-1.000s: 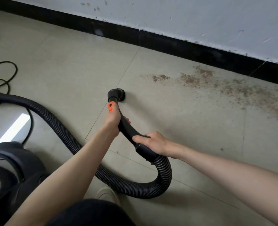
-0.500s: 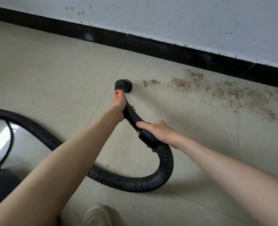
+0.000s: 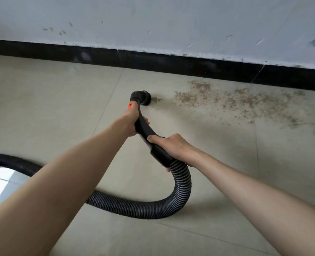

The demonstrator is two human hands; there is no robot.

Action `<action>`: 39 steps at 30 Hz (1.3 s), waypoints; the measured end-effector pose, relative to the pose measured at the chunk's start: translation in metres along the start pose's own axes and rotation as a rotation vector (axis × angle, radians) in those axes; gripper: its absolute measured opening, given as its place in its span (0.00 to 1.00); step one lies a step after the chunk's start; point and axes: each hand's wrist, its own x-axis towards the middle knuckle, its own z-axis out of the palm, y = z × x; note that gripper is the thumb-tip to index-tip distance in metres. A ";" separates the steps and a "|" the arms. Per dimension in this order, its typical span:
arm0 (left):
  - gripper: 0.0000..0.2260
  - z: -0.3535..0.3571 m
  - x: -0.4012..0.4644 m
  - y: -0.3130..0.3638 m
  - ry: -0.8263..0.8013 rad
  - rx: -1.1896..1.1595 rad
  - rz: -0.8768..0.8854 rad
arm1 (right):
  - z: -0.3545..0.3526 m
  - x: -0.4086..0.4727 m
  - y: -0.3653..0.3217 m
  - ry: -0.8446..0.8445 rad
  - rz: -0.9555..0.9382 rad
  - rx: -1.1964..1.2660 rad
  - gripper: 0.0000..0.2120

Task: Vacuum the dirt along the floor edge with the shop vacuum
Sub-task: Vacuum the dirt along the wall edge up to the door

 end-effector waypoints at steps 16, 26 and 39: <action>0.19 0.080 -0.004 0.010 -0.081 0.120 0.049 | -0.057 0.001 0.027 0.064 0.016 0.134 0.30; 0.17 0.133 -0.006 0.007 -0.158 0.159 0.068 | -0.084 -0.002 0.049 0.156 0.046 0.268 0.25; 0.17 0.137 0.004 0.008 -0.154 0.136 0.128 | -0.089 0.004 0.048 0.169 -0.008 0.269 0.22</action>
